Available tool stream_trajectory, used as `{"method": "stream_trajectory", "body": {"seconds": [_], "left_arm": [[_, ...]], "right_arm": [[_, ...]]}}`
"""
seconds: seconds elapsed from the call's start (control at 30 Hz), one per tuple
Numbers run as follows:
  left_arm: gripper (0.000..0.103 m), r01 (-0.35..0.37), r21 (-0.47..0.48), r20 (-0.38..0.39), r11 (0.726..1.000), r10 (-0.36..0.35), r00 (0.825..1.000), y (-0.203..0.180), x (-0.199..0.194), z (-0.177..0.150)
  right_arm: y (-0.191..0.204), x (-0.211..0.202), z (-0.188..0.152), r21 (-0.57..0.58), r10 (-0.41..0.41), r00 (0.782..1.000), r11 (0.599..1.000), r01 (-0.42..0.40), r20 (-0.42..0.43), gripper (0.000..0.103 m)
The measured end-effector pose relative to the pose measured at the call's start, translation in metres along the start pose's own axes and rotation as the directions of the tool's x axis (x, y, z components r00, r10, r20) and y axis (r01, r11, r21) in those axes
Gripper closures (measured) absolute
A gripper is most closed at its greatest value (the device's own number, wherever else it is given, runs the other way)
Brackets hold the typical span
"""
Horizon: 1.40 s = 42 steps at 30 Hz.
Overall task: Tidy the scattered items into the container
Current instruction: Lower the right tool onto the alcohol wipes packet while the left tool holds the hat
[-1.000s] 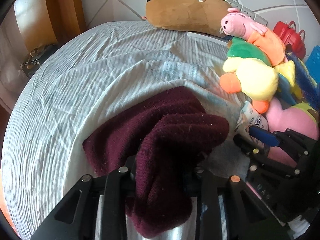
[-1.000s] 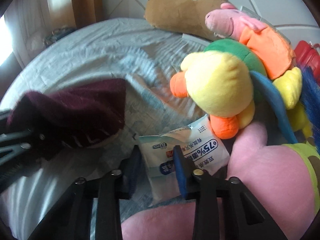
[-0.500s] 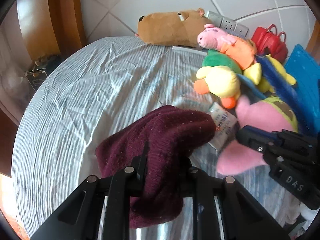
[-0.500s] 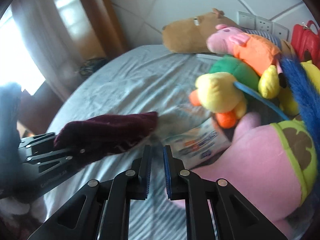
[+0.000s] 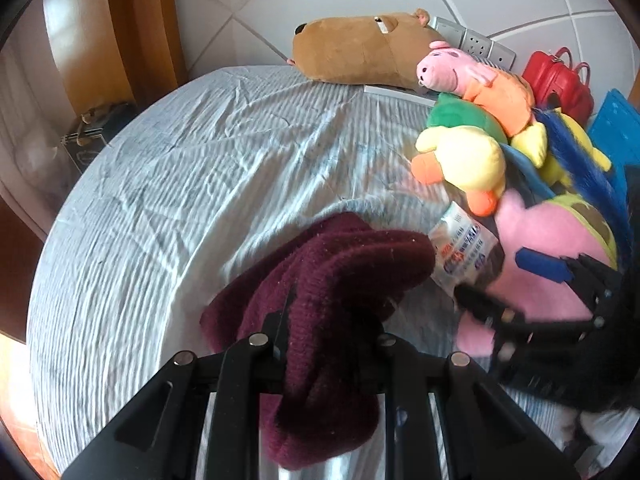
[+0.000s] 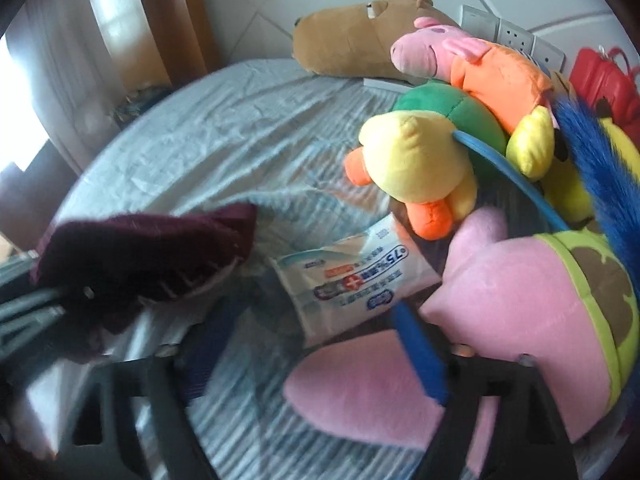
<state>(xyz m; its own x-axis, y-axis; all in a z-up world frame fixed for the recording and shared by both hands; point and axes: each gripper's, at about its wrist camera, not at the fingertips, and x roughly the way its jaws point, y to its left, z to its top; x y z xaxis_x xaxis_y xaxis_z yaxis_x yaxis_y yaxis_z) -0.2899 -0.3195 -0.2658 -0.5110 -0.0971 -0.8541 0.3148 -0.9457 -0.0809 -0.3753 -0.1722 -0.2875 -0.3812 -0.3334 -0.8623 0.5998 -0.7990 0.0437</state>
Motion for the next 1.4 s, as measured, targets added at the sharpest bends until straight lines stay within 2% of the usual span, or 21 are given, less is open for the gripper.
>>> {"method": "stream_trajectory", "body": {"seconds": [0.1,0.17,0.2,0.27,0.5,0.57,0.6,0.63,0.7,0.87,0.9,0.93,1.03,1.23,1.4], "left_arm": [[0.084,0.007,-0.003,-0.019,1.000,-0.008,1.000,0.000,0.019,0.009],[0.084,0.012,-0.001,-0.028,1.000,-0.012,1.000,-0.002,0.030,0.014],[0.084,0.012,0.002,-0.029,1.000,-0.012,1.000,-0.003,0.035,0.016],[0.084,0.004,0.011,-0.026,1.000,-0.004,1.000,-0.004,0.043,0.021],[0.083,0.017,0.013,-0.023,1.000,-0.017,1.000,-0.002,0.056,0.030],[0.083,0.018,0.018,-0.024,1.000,-0.017,1.000,-0.003,0.058,0.032],[0.083,0.017,0.024,-0.024,1.000,-0.017,1.000,-0.004,0.058,0.032],[0.083,0.018,0.027,-0.024,0.999,-0.017,1.000,-0.004,0.059,0.032],[0.082,0.025,0.015,-0.026,1.000,-0.024,0.999,-0.002,0.060,0.032],[0.079,0.027,0.017,-0.018,0.999,-0.027,0.999,-0.004,0.064,0.031],[0.079,0.027,0.021,-0.016,0.999,-0.027,1.000,-0.005,0.063,0.031],[0.080,0.030,0.021,-0.018,0.999,-0.030,0.999,-0.005,0.062,0.030],[0.084,0.030,0.032,-0.021,0.999,-0.030,0.999,-0.008,0.053,0.028],[0.085,0.040,0.083,0.006,0.996,-0.041,0.999,-0.025,0.016,0.015],[0.085,0.041,0.099,0.048,0.994,-0.046,0.998,-0.028,-0.026,0.003]], "right_arm": [[0.007,0.017,0.002,-0.074,-0.091,0.996,0.993,0.091,0.000,0.015],[0.013,0.029,0.003,-0.126,-0.147,0.989,0.981,0.146,0.003,0.010],[0.016,0.037,0.004,-0.151,-0.171,0.985,0.974,0.169,-0.002,0.002],[0.021,0.050,0.005,-0.191,-0.228,0.974,0.956,0.224,0.003,0.000],[0.005,0.072,0.015,-0.180,-0.244,0.970,0.954,0.241,0.006,0.000],[0.000,0.079,0.017,-0.177,-0.248,0.969,0.953,0.245,0.006,0.007],[-0.003,0.081,0.019,-0.175,-0.250,0.968,0.953,0.247,0.006,0.023],[-0.006,0.079,0.017,-0.168,-0.242,0.970,0.956,0.239,0.004,0.044],[-0.012,0.078,0.014,-0.149,-0.216,0.976,0.966,0.213,-0.007,0.059],[-0.018,0.077,0.014,-0.119,-0.176,0.984,0.978,0.172,-0.020,0.062],[-0.019,0.077,0.015,-0.112,-0.169,0.985,0.980,0.166,-0.019,0.067],[-0.019,0.076,0.017,-0.104,-0.161,0.987,0.982,0.158,-0.018,0.077],[-0.021,0.055,0.013,-0.063,-0.103,0.995,0.993,0.102,-0.003,0.089],[-0.019,-0.002,0.006,-0.015,-0.043,0.997,0.999,0.044,0.061,0.092],[-0.010,-0.056,0.004,0.021,0.061,0.991,0.998,-0.064,0.119,0.094]]}}
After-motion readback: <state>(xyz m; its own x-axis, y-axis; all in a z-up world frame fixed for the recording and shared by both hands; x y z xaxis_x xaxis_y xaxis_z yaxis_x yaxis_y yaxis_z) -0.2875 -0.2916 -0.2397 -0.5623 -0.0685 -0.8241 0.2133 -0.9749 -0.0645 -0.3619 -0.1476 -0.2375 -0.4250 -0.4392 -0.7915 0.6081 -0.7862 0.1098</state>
